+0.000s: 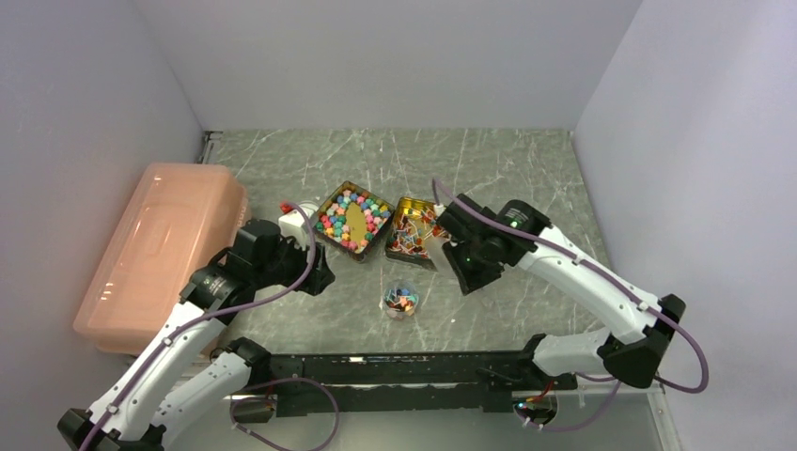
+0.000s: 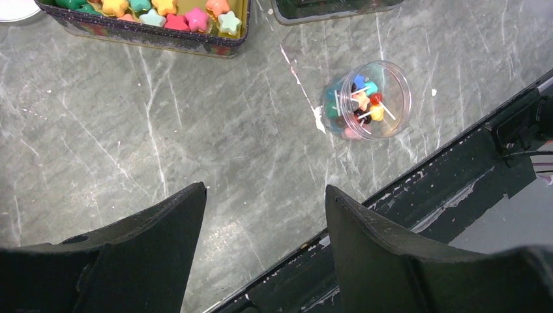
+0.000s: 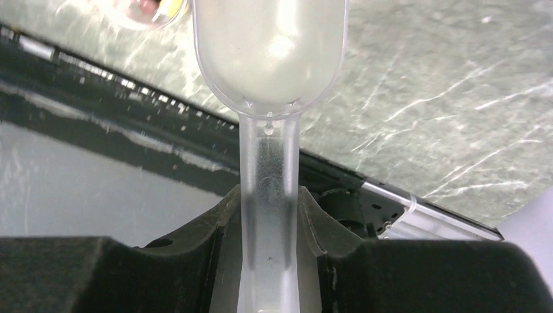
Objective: Pack the candies
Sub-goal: Place the spatula at the center of the board.
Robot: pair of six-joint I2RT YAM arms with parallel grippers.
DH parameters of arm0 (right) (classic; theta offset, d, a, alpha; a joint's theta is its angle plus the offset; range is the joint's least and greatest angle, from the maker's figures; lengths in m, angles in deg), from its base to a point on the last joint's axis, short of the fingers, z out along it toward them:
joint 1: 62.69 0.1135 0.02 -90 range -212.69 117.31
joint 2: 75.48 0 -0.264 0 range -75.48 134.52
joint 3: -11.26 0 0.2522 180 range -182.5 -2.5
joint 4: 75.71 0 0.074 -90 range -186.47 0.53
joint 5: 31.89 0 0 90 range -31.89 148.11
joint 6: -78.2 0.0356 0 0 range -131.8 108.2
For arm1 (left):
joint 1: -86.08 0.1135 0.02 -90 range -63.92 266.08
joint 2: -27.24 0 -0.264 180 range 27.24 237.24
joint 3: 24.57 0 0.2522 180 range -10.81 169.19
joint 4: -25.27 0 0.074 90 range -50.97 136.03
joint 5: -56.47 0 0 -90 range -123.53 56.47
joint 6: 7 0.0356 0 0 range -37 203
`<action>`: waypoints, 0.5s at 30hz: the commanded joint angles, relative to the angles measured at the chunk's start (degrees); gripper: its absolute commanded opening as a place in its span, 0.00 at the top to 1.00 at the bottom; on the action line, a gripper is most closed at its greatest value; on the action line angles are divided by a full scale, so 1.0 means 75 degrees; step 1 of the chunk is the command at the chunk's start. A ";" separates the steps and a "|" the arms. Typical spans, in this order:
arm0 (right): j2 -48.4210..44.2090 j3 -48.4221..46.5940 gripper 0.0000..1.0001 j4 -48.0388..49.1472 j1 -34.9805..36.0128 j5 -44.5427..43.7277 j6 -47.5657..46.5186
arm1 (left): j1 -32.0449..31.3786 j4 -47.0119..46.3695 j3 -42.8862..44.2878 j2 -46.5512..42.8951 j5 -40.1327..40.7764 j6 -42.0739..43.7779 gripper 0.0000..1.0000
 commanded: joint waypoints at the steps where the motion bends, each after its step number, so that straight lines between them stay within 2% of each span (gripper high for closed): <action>1: -0.0558 0.0282 1.00 0.0767 -0.0416 -0.1220 0.0359 | -0.0016 -0.0133 0.0042 0.0044 0.0088 -0.0050 0.27; 12: -0.1080 0.1501 1.00 0.2917 -0.1823 -0.2056 0.0247 | 0.0007 -0.0115 0.0055 0.0092 0.0187 -0.0030 0.28; 15: -0.1139 0.2045 1.00 0.3707 -0.2223 -0.1977 0.0196 | 0.0007 -0.0127 0.0055 0.0125 0.0190 -0.0028 0.28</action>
